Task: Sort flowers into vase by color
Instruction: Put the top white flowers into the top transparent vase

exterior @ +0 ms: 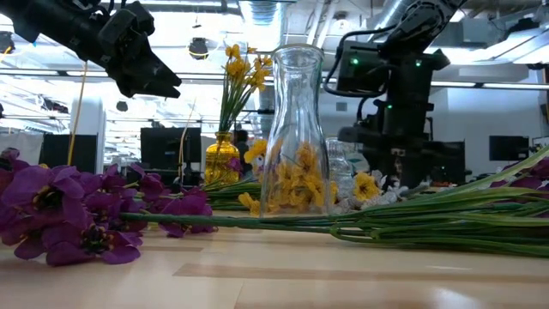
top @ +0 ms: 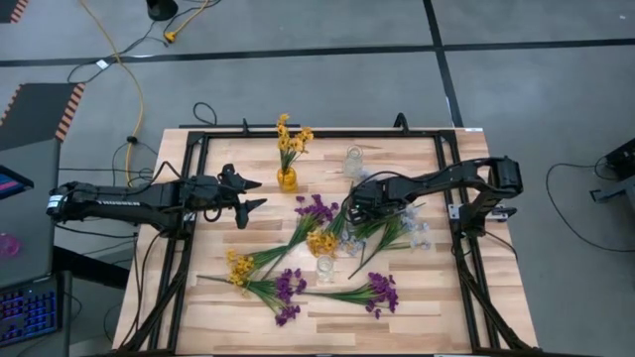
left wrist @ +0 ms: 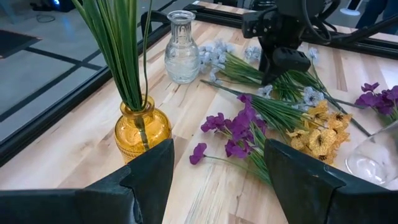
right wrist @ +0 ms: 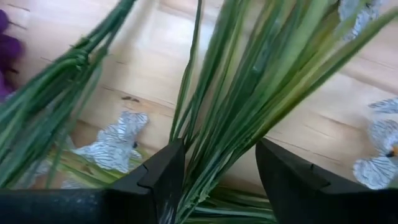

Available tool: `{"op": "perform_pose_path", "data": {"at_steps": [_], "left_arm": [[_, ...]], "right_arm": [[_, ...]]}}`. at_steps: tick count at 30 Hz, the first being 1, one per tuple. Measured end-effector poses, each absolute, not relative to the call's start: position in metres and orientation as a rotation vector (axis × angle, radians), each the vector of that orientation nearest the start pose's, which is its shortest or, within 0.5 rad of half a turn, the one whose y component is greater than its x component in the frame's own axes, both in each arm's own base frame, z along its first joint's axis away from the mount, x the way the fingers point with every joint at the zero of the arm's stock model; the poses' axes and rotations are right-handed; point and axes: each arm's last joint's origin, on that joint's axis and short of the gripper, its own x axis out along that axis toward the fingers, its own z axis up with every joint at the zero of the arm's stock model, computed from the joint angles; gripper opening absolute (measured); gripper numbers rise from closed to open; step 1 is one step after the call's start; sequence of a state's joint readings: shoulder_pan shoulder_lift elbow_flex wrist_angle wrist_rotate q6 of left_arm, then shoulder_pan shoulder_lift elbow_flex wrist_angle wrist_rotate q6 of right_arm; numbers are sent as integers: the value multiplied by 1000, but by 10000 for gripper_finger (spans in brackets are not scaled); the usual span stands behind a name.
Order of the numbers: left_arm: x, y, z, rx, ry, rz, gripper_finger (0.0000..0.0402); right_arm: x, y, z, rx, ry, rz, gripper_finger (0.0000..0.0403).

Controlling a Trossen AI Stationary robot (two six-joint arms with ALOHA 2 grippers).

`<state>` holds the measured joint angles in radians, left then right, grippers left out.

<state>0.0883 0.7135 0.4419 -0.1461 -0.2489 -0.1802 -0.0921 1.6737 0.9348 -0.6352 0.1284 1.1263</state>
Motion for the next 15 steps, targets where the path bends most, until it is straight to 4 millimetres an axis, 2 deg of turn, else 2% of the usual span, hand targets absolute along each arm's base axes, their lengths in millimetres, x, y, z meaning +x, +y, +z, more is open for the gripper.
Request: {"op": "perform_pose_path", "data": {"at_steps": [9, 15], "left_arm": [[159, 21, 230, -142, 386, 369, 236], [159, 21, 230, -142, 386, 369, 236]], "right_arm": [[288, -30, 151, 914, 1092, -919, 219], [288, -30, 151, 909, 1094, -917, 177]]}}
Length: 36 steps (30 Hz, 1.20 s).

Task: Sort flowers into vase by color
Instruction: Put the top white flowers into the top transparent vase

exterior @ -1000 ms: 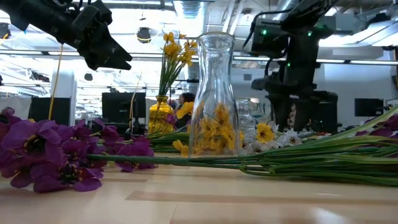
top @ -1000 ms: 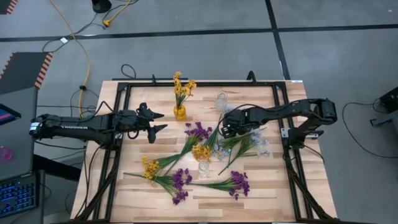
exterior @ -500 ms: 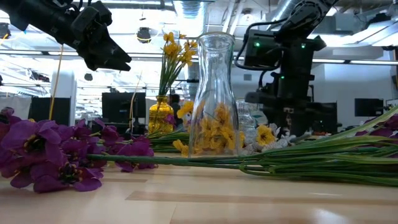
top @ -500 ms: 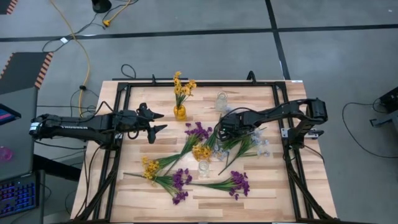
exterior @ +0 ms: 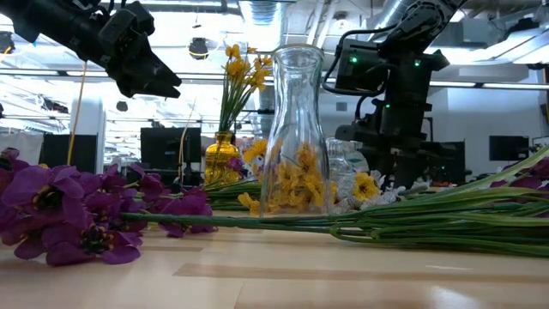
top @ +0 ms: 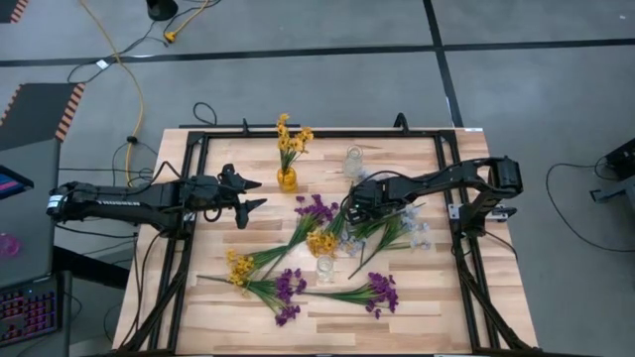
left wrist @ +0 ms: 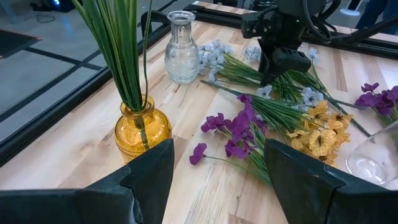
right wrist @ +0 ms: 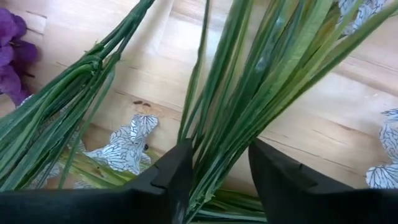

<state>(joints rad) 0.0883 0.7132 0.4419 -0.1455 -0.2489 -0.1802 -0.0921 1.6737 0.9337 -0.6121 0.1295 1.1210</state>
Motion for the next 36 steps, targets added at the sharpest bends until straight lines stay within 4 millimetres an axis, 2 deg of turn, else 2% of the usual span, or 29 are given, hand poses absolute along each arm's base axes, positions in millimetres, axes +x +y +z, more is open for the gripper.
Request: {"op": "perform_pose_path", "data": {"at_steps": [15, 24, 28, 36], "left_arm": [[159, 21, 230, -142, 386, 369, 236], [159, 21, 230, -142, 386, 369, 236], [159, 21, 230, -142, 386, 369, 236], [159, 21, 230, -142, 386, 369, 236]], "right_arm": [[291, -31, 152, 849, 1091, -854, 34], [291, -29, 152, 885, 1120, -812, 49], [289, -29, 156, 875, 1122, -801, 43], [275, -27, 196, 894, 1008, -737, 42]]}}
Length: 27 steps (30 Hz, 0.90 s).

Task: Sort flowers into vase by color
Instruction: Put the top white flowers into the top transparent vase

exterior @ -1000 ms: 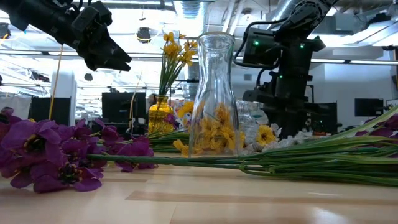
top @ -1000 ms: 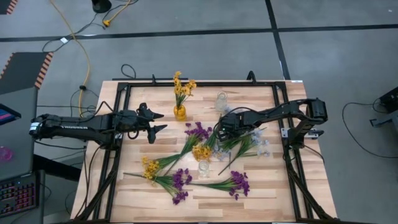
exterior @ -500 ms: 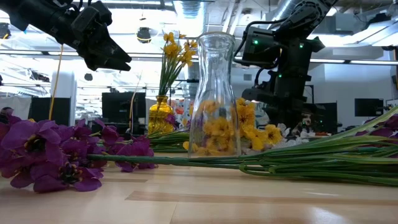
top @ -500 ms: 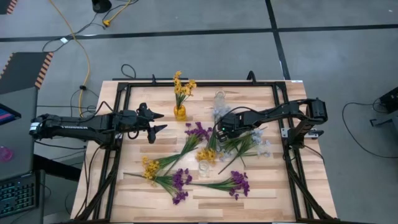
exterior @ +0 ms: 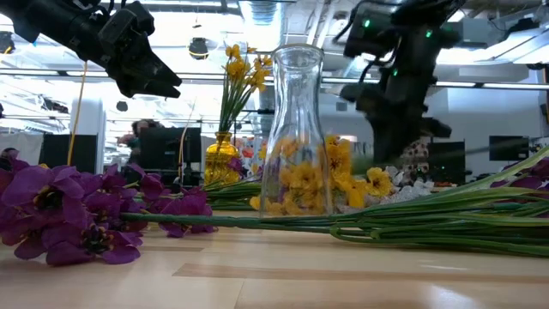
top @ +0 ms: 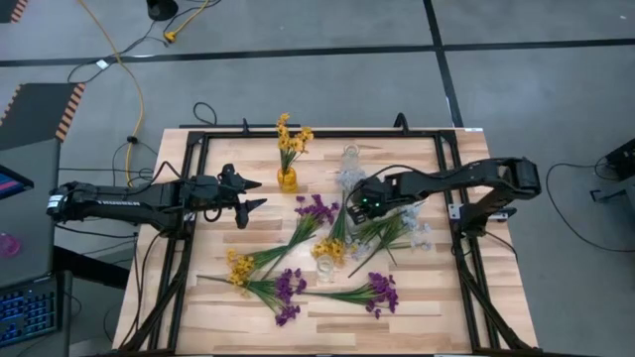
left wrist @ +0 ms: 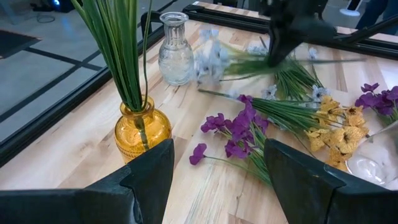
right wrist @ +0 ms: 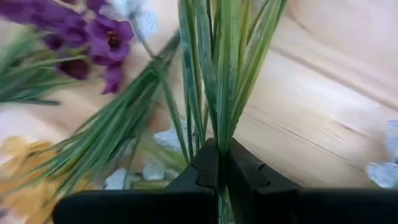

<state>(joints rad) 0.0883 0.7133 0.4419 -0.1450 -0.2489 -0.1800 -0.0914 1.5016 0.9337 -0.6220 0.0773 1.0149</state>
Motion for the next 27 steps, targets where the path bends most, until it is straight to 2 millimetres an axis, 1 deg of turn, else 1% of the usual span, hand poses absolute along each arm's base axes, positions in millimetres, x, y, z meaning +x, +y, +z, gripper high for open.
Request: {"op": "perform_pose_path", "data": {"at_steps": [9, 17, 22, 27], "left_arm": [[159, 21, 230, -142, 386, 369, 236], [159, 21, 230, -142, 385, 369, 236], [159, 21, 230, -142, 385, 369, 236], [159, 21, 230, -142, 386, 369, 236]], "right_arm": [[252, -25, 248, 874, 817, -600, 42], [231, -25, 295, 782, 548, -466, 42], [220, -28, 319, 645, 363, -476, 42], [224, -38, 339, 460, 167, -491, 42]]}}
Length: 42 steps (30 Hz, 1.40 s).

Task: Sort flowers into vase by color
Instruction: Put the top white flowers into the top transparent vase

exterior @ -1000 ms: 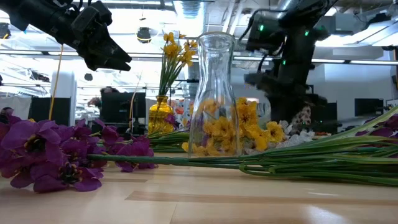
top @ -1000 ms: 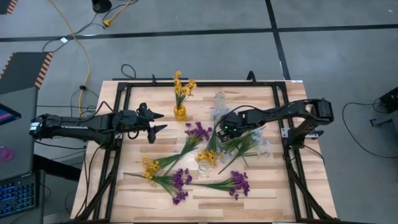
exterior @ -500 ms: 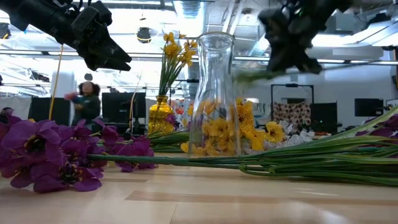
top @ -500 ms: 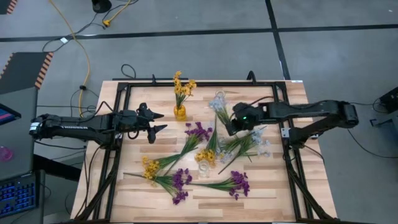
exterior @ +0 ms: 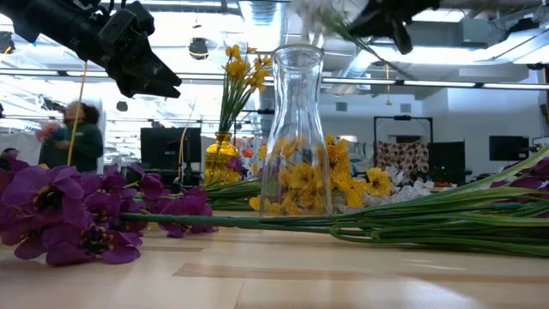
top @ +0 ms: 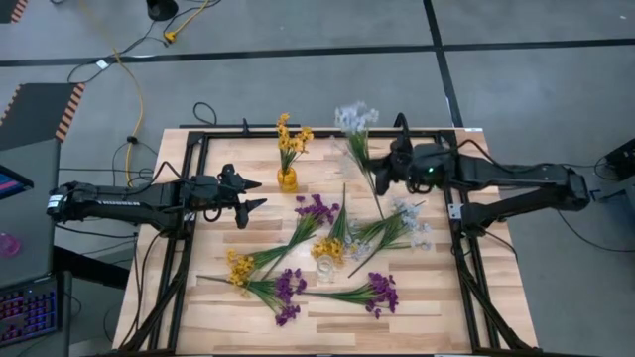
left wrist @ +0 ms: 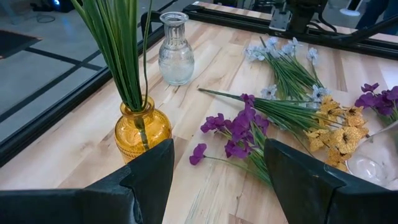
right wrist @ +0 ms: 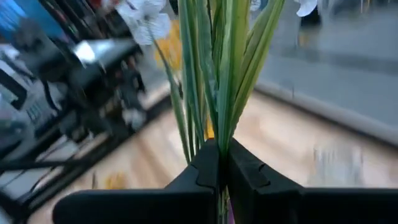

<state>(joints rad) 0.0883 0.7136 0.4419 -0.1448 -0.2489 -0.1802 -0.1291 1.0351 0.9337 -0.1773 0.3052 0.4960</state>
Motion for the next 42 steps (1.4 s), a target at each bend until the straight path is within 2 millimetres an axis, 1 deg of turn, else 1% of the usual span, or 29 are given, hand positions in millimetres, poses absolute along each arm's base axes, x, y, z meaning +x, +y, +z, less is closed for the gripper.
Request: {"op": "perform_pose_path", "data": {"at_steps": [3, 7, 10, 15, 22, 27, 33, 37, 42], "left_arm": [[159, 21, 230, -142, 385, 369, 236], [159, 21, 230, -142, 386, 369, 236], [159, 21, 230, -142, 386, 368, 236], [159, 21, 230, -142, 386, 368, 236], [159, 21, 230, -142, 385, 369, 236], [159, 21, 230, -142, 386, 369, 236], [159, 21, 230, -142, 385, 369, 236], [159, 21, 230, -142, 385, 369, 236], [159, 21, 230, -140, 386, 369, 236]], "right_arm": [[231, -46, 349, 324, 68, -494, 42], [241, -60, 355, 148, -22, -523, 42], [250, -73, 356, 48, -75, -560, 42], [266, -95, 347, -59, -102, -596, 42], [279, -124, 331, -98, -115, -613, 42], [284, -138, 319, -98, -87, -641, 43], [291, -148, 304, -94, -45, -656, 43], [295, -151, 296, -94, -17, -658, 43], [296, -152, 293, -92, -7, -662, 43]]}}
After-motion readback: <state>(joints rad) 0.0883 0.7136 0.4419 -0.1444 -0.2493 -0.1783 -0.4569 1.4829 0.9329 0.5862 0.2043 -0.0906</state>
